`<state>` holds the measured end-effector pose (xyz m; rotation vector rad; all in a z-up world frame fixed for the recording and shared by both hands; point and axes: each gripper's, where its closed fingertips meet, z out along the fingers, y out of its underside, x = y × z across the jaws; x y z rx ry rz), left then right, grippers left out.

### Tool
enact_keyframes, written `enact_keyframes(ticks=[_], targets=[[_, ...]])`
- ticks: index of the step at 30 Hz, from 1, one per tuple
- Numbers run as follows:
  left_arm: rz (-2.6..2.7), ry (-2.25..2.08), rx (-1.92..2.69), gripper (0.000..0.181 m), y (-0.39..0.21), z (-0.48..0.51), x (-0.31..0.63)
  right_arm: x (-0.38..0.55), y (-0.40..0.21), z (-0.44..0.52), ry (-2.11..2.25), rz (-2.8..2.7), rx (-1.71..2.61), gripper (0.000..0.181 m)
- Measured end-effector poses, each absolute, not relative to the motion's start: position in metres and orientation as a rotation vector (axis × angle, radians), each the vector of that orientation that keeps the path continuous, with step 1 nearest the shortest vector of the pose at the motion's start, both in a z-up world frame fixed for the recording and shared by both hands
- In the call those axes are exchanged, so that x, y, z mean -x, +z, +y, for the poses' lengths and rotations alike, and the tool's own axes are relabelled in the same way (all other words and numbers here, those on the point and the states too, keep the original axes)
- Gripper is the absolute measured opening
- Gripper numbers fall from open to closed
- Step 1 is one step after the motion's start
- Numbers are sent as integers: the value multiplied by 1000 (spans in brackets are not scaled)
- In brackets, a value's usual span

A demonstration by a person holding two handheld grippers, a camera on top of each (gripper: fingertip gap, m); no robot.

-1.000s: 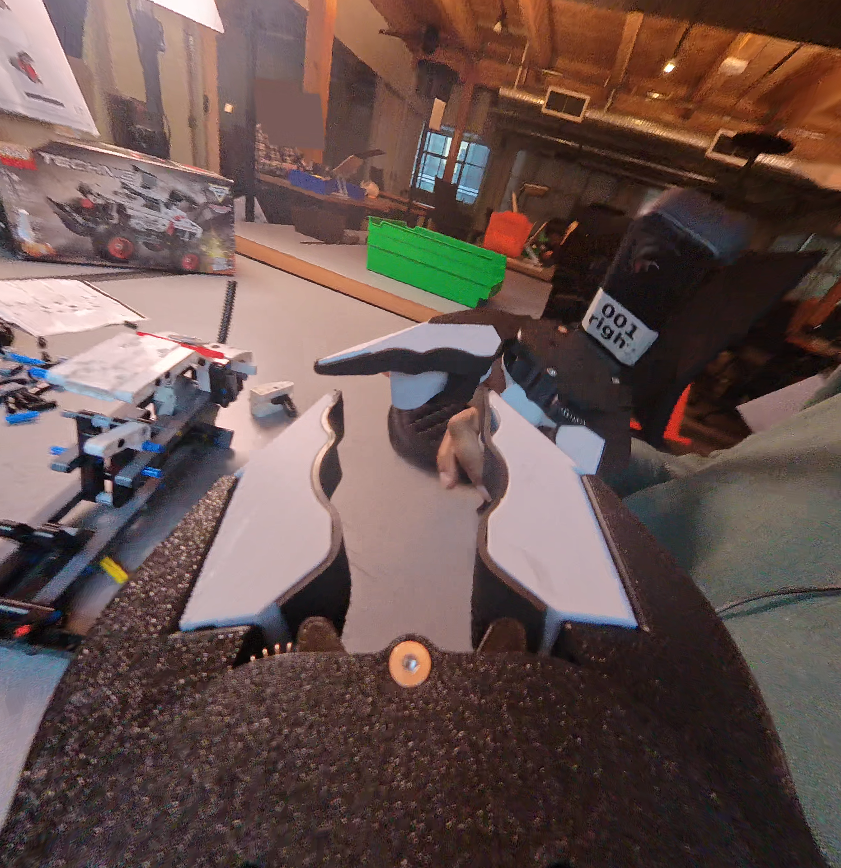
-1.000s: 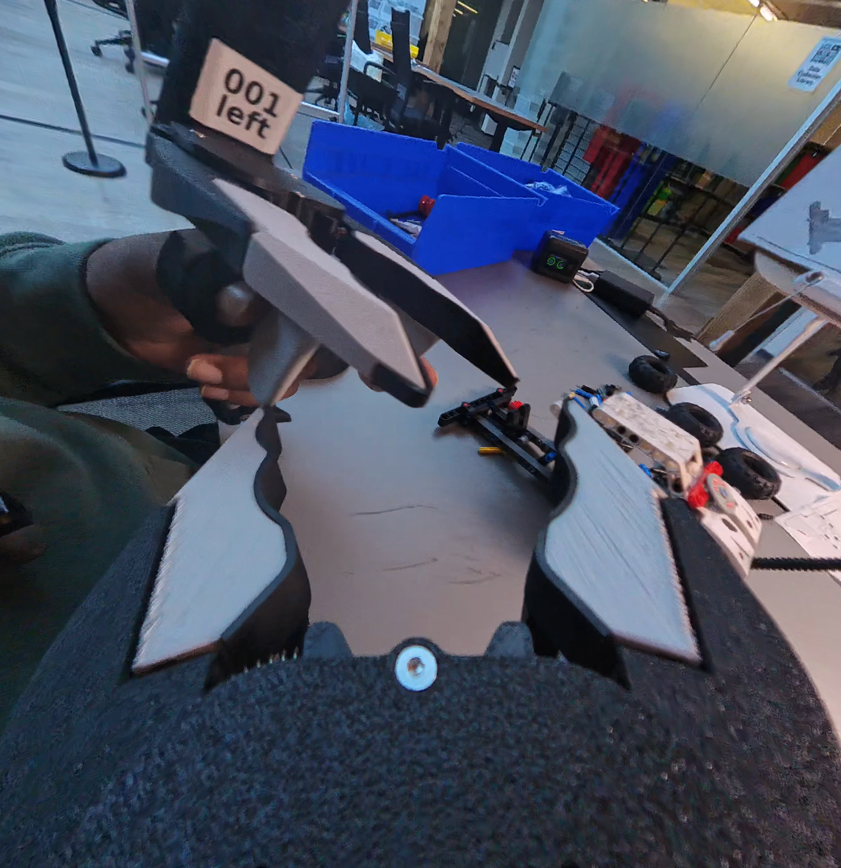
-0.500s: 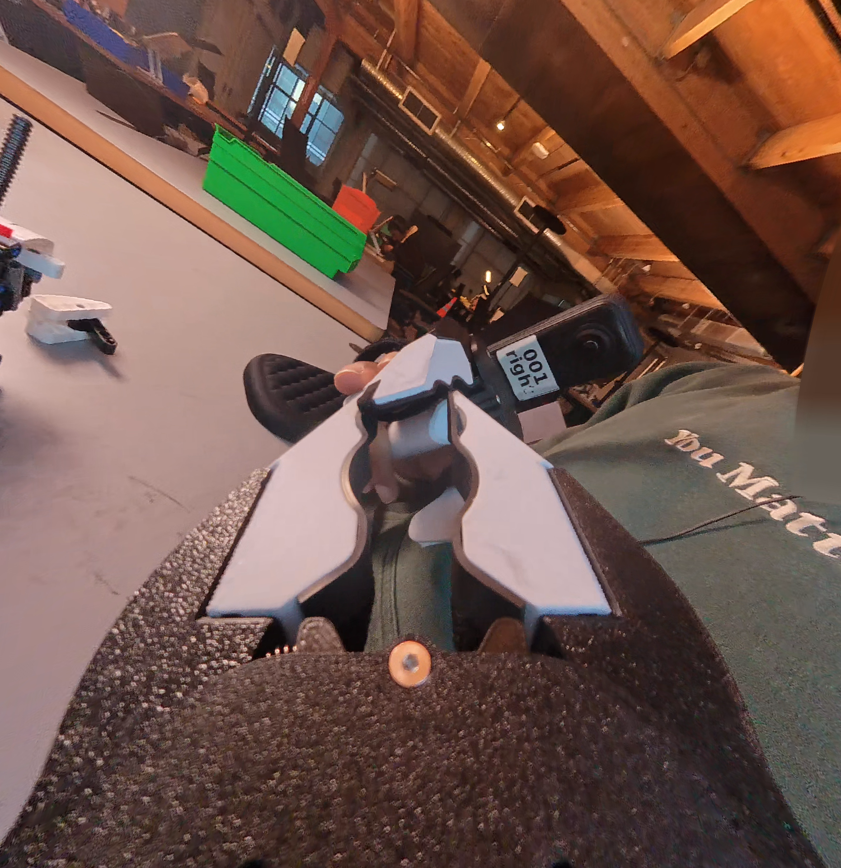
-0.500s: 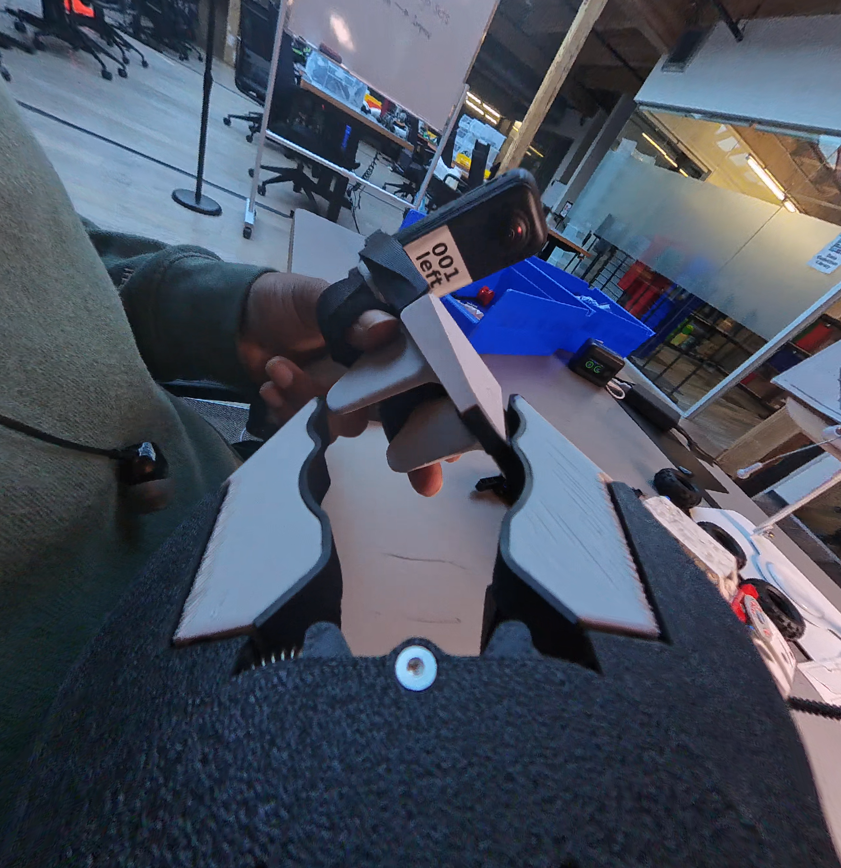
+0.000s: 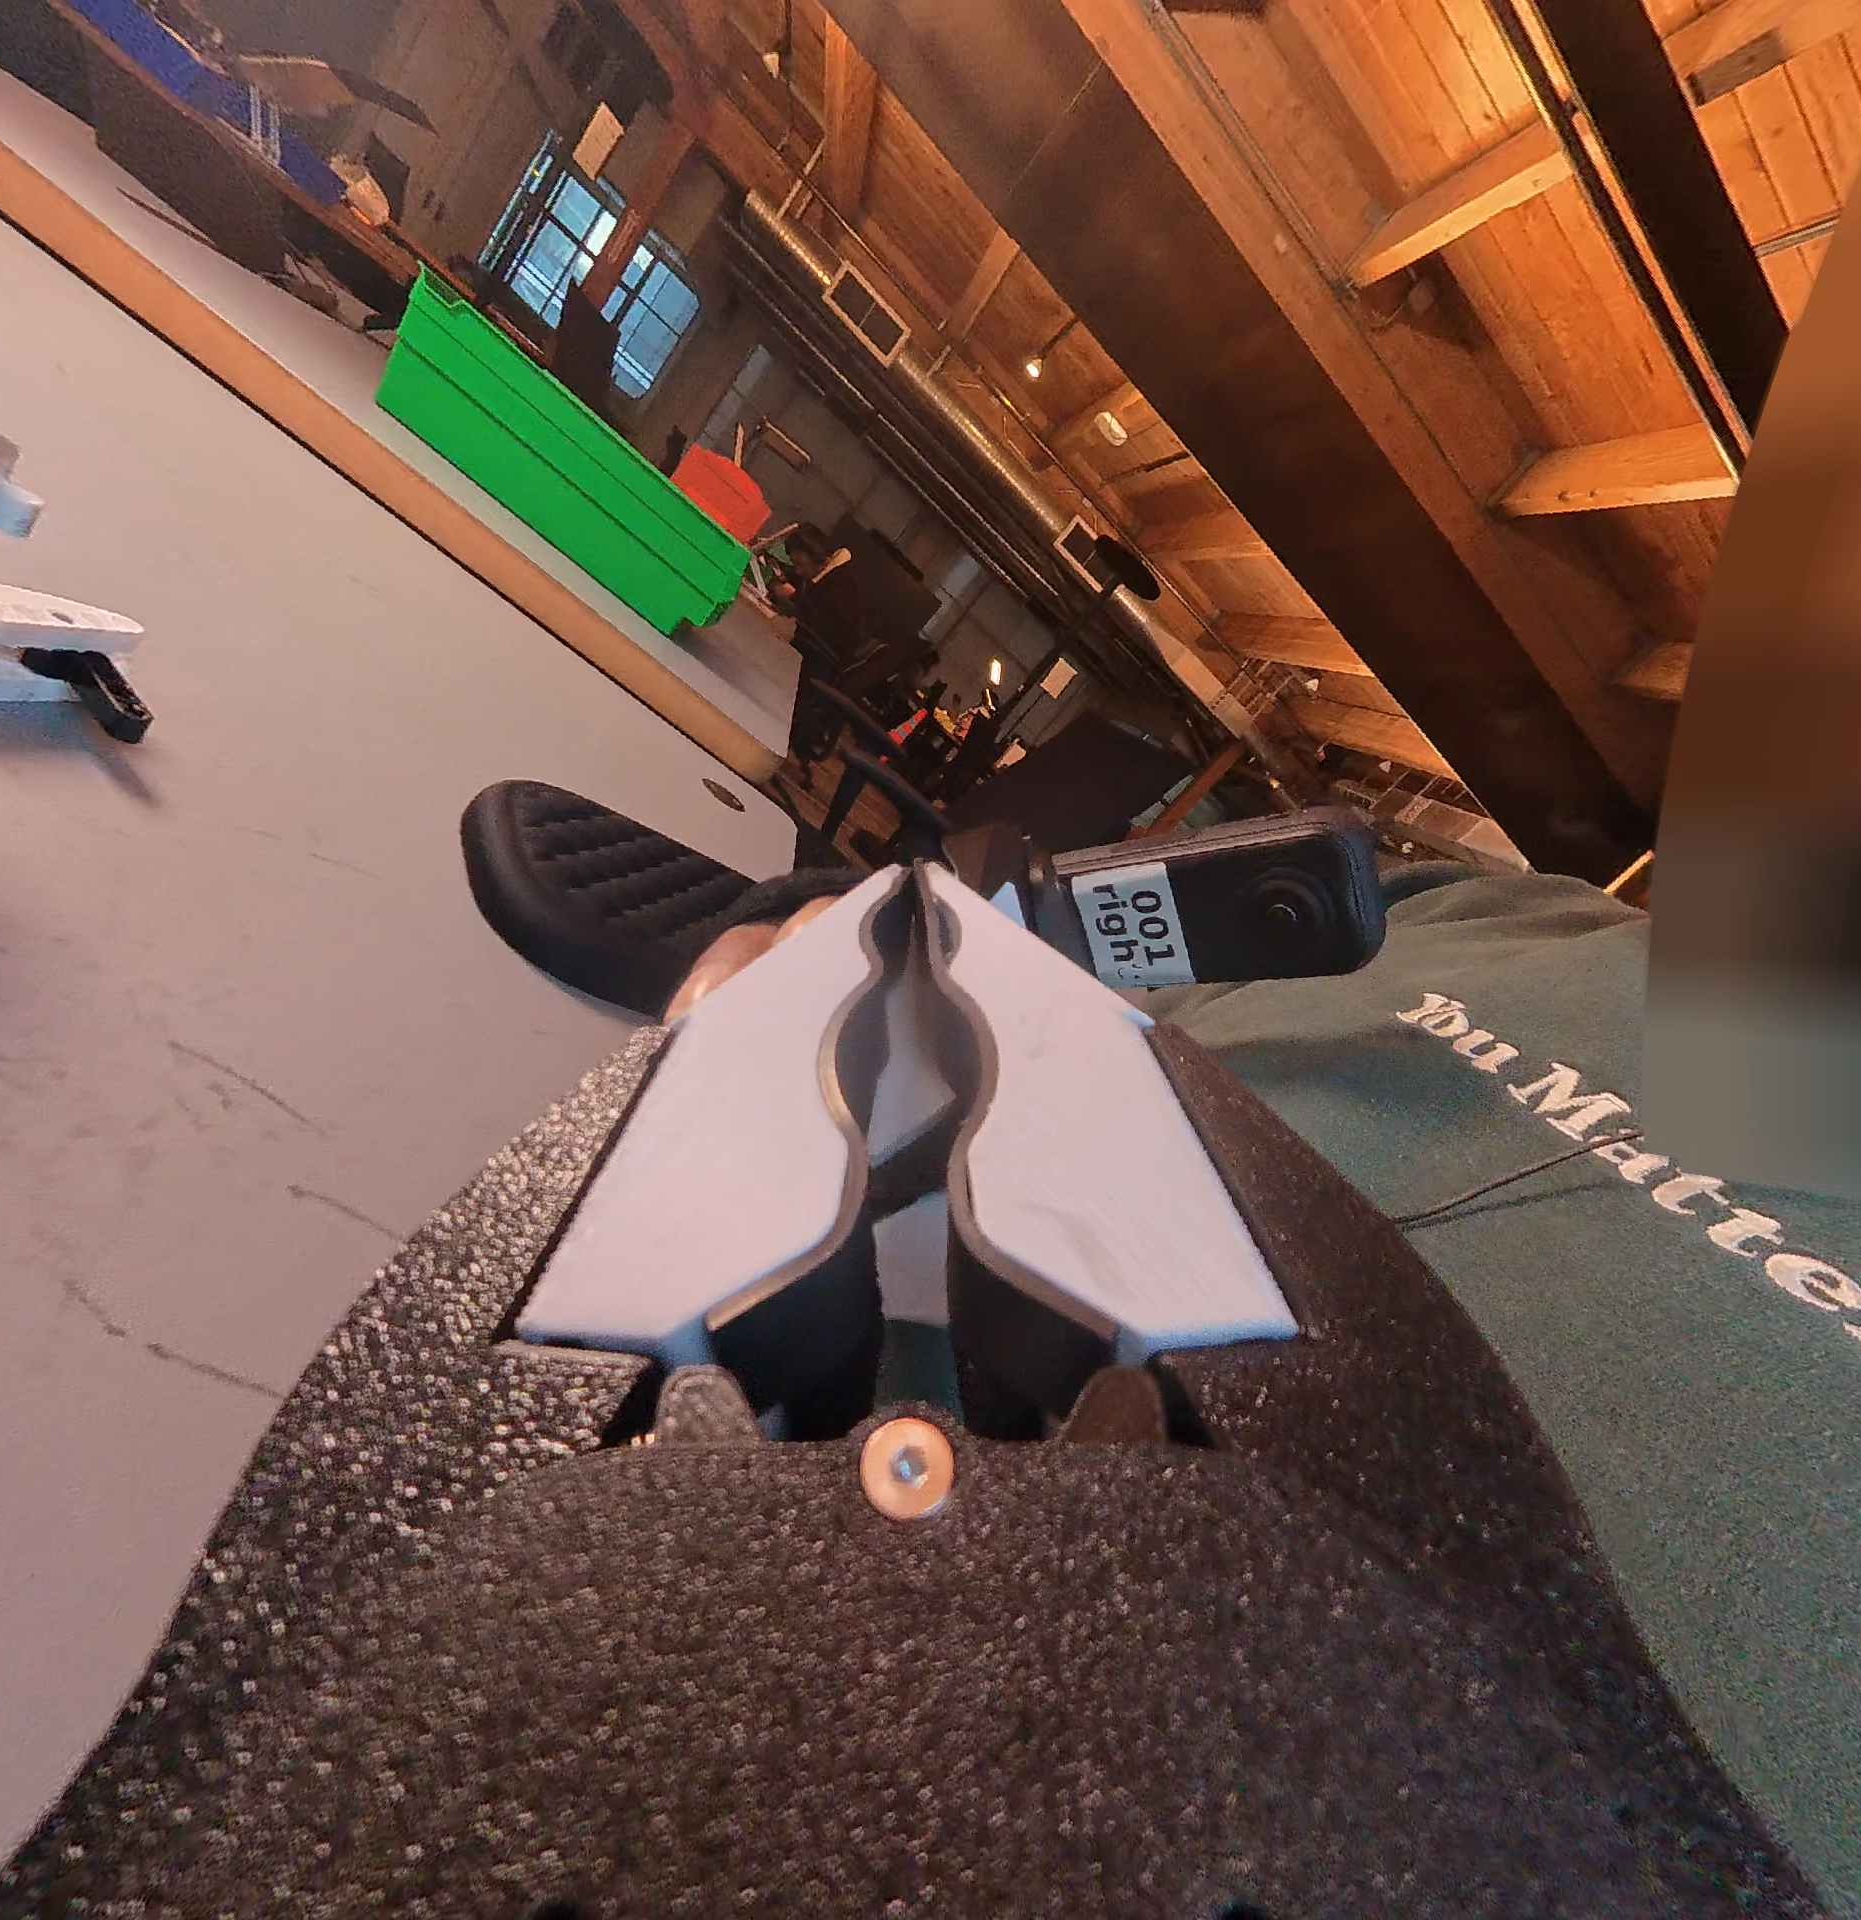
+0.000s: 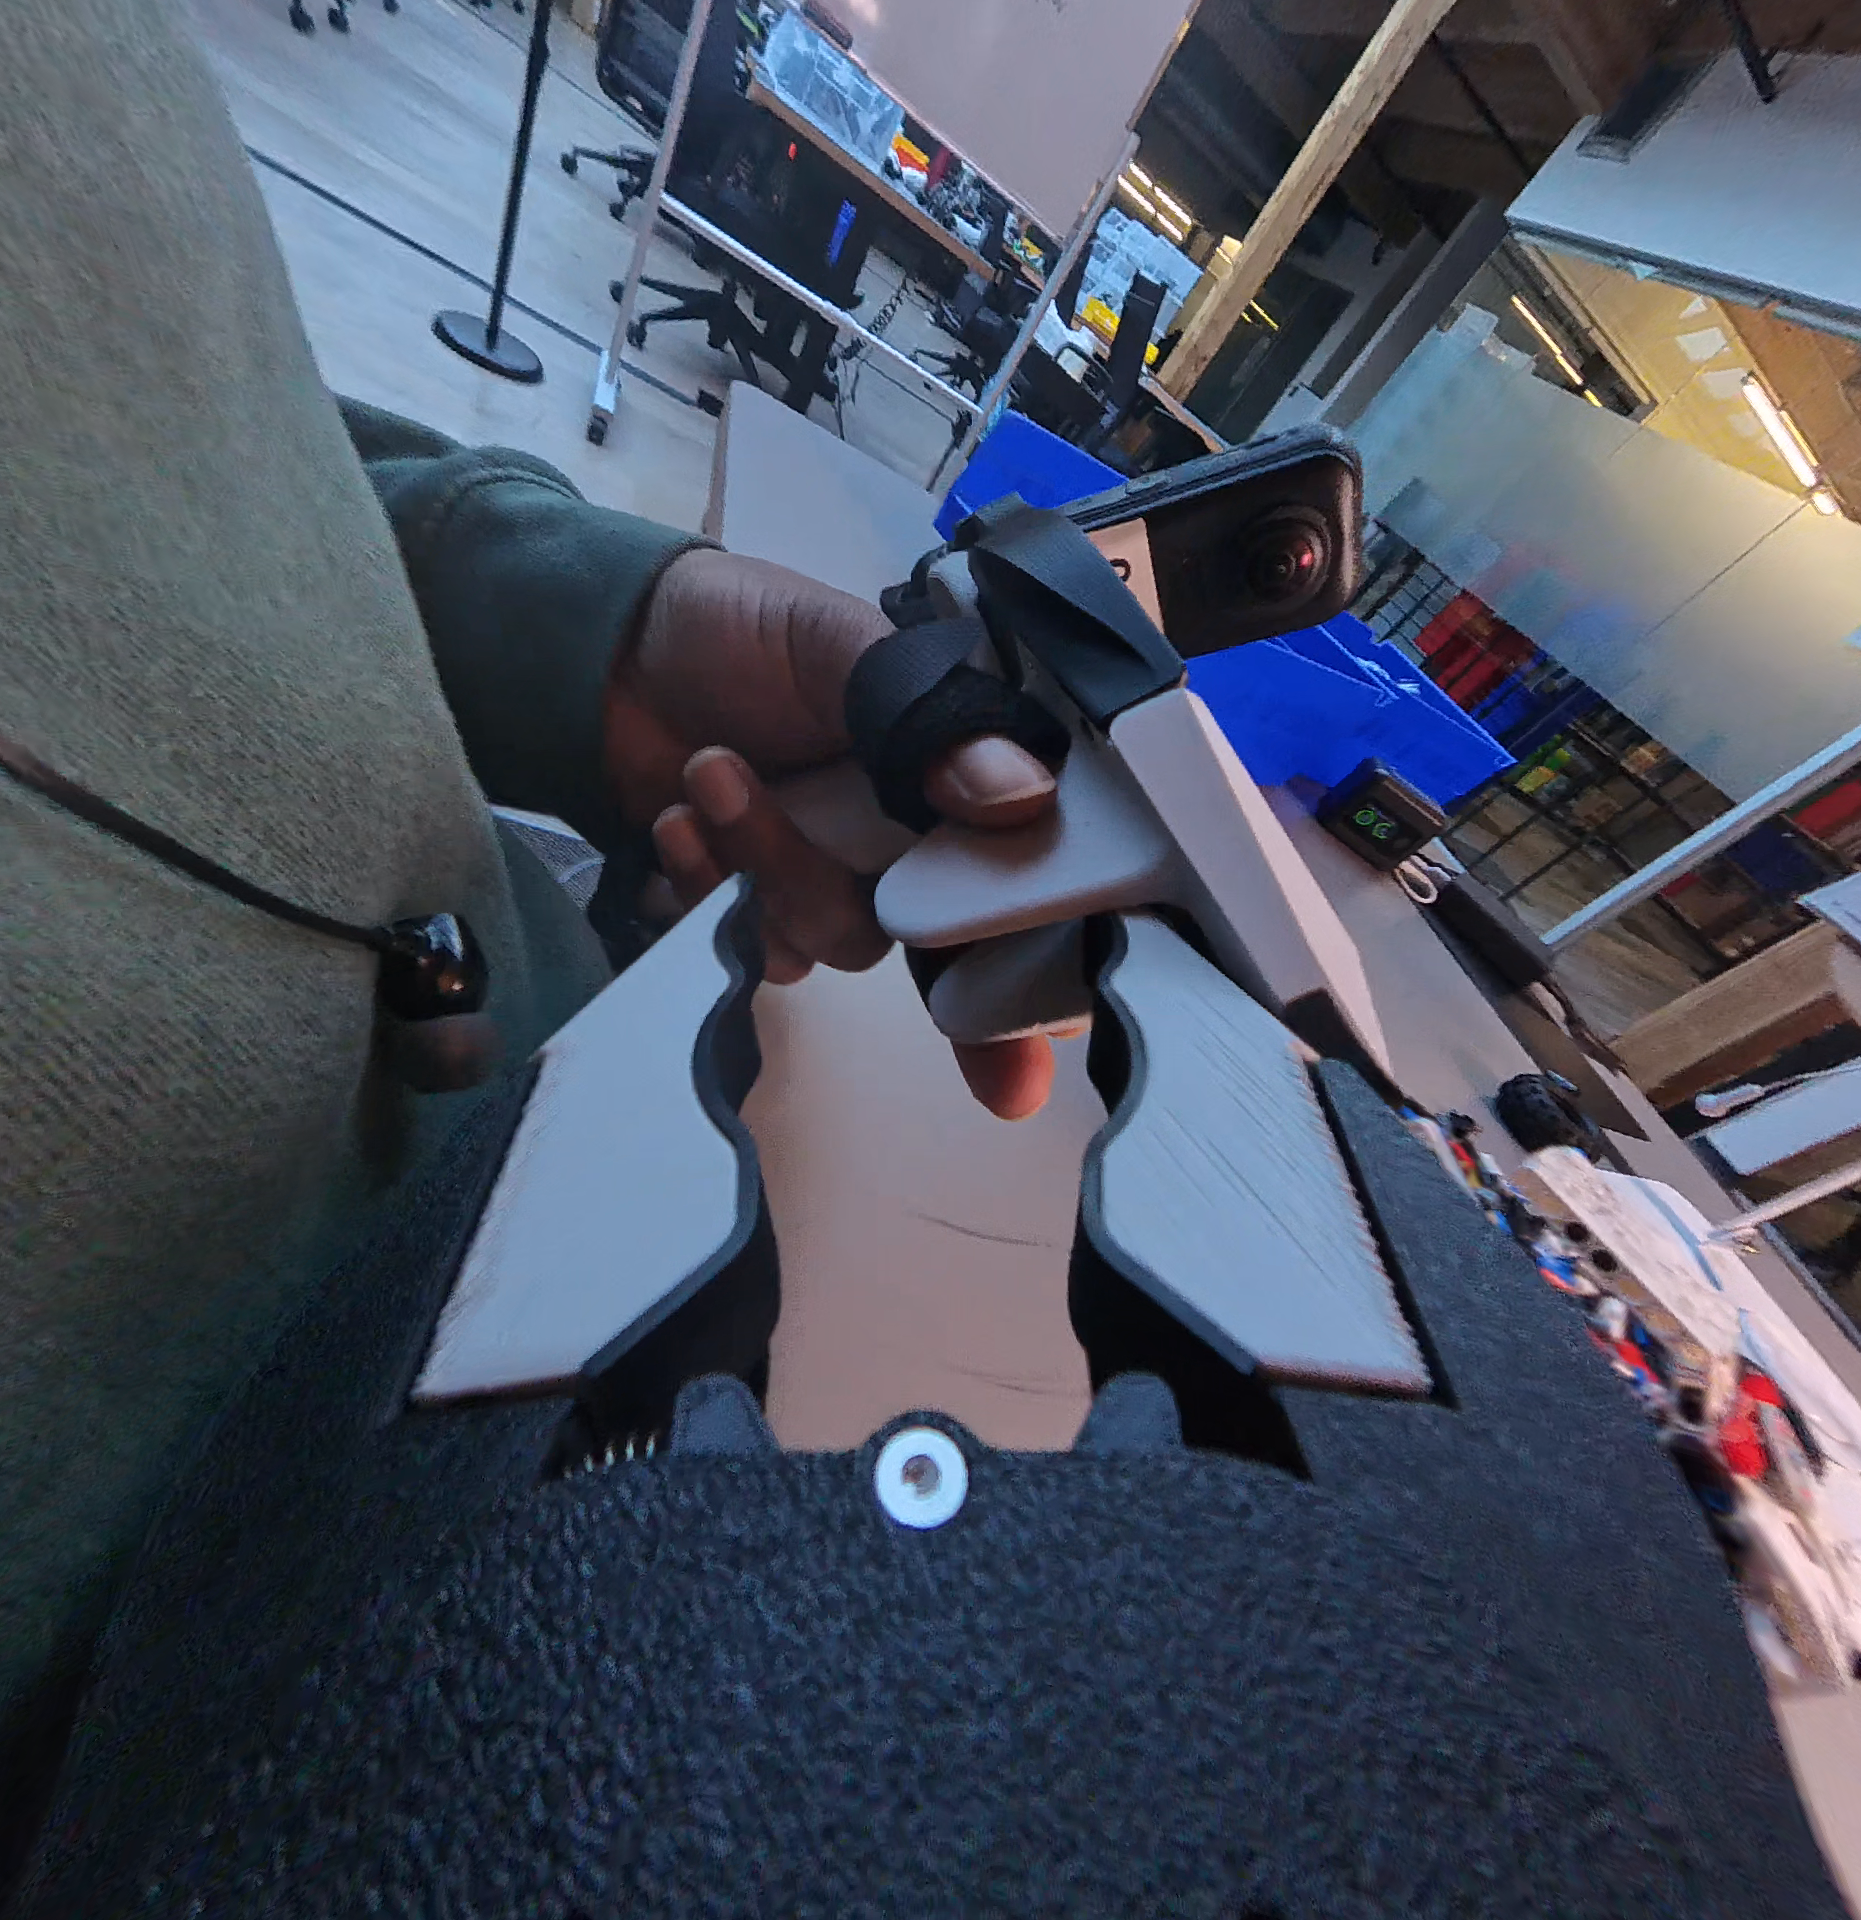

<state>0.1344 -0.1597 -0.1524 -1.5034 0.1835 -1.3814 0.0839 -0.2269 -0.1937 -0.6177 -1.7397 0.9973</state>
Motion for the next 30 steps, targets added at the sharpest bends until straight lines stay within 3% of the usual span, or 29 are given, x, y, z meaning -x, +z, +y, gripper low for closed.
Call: enact_keyframes(ticks=[8,11,12,15,20,22,26,30], targets=[[175,-1328,1477,0,-145,-162,-131,-85,-185,-250,1299,-1776,693,87],[219,-1104,1464,0,-137,-156,-120,-76,-177,-238,1298,-1746,777,71],[229,-998,1466,9,-134,-151,-115,-75,-175,-228,1247,-1717,802,68],[237,-664,1503,68,-131,-141,-91,-81,-173,-191,1164,-1636,903,59],[181,-126,1560,136,-140,-128,-36,-97,-163,-136,1065,-1455,1049,13],[152,2,1573,153,-142,-126,-23,-104,-167,-97,883,-1351,1163,0],[93,58,1574,145,-138,-128,-3,-132,-173,-28,616,-1293,1342,3],[40,37,1575,120,-128,-134,17,-138,-206,30,477,-1501,1496,42]])
